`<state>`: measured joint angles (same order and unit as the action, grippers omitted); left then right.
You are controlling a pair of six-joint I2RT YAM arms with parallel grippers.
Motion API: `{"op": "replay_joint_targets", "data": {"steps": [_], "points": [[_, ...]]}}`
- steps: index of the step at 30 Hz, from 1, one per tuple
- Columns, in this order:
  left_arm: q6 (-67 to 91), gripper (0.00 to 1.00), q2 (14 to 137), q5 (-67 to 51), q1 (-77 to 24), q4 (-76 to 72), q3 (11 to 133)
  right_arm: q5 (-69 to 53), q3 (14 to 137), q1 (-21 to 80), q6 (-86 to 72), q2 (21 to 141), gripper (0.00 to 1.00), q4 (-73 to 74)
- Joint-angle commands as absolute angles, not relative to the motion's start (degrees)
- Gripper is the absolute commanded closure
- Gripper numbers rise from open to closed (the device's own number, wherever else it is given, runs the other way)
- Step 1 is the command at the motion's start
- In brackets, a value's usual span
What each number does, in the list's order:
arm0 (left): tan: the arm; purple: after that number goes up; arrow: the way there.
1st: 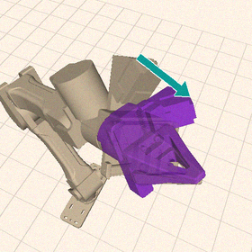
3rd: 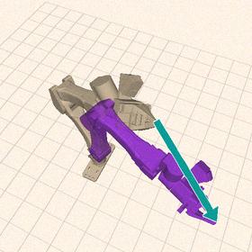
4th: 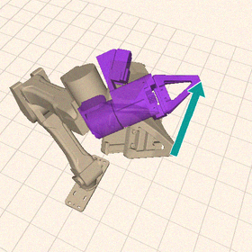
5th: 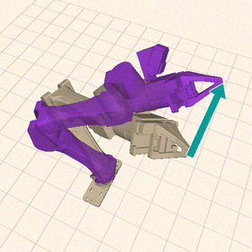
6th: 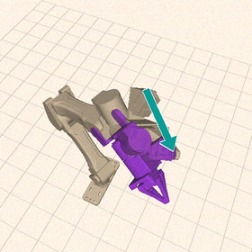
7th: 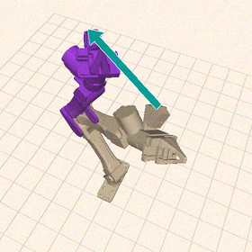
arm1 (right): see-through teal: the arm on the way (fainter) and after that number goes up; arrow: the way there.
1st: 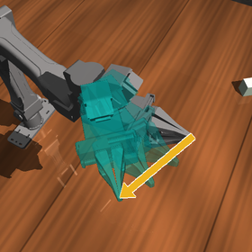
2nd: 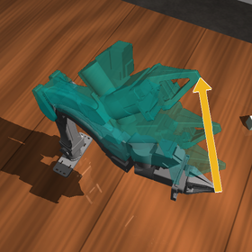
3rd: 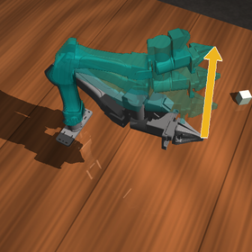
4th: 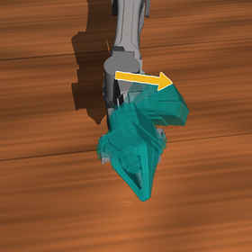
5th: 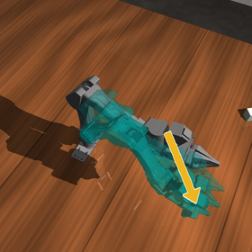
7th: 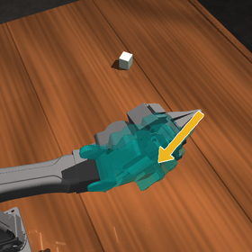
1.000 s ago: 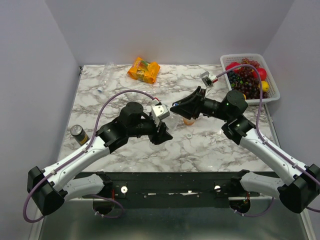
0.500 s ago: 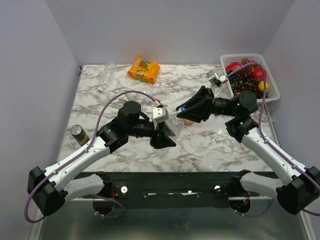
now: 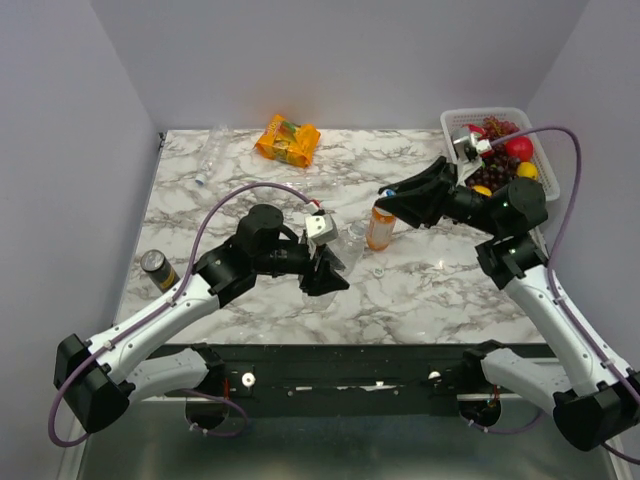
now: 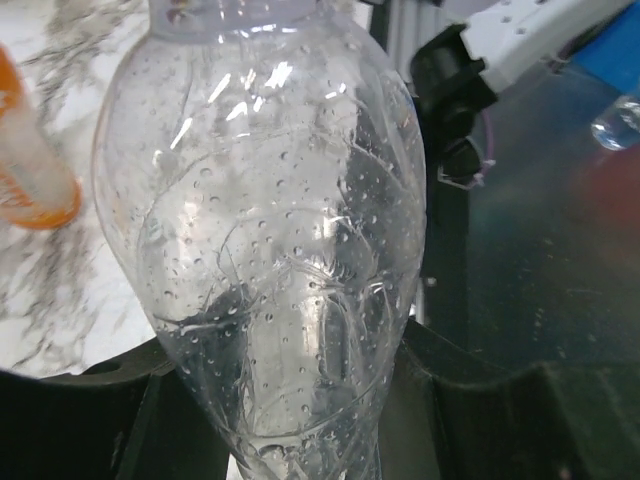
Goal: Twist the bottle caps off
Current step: Place the bottle cap at the center of the board.
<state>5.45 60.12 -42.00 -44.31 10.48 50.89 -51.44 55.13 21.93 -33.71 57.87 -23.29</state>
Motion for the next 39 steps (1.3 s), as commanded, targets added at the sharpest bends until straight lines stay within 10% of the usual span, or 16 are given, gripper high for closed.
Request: {"op": "replay_joint_targets", "data": {"steps": [1, 10, 39], "points": [[4.0, 0.62, 56.8, -27.1, -44.0, 13.1, 51.6, -25.1, 62.0, 21.2, -18.1, 53.2, 0.78, -0.4], [4.7, 0.62, 52.9, -13.0, -44.0, 12.9, 50.4, 1.4, 58.0, 18.2, -13.5, 54.1, 0.77, 12.0], [4.8, 0.62, 52.5, -12.0, -44.0, 13.0, 50.4, 3.4, 28.0, 15.2, -23.9, 69.3, 0.76, -3.9]]}}
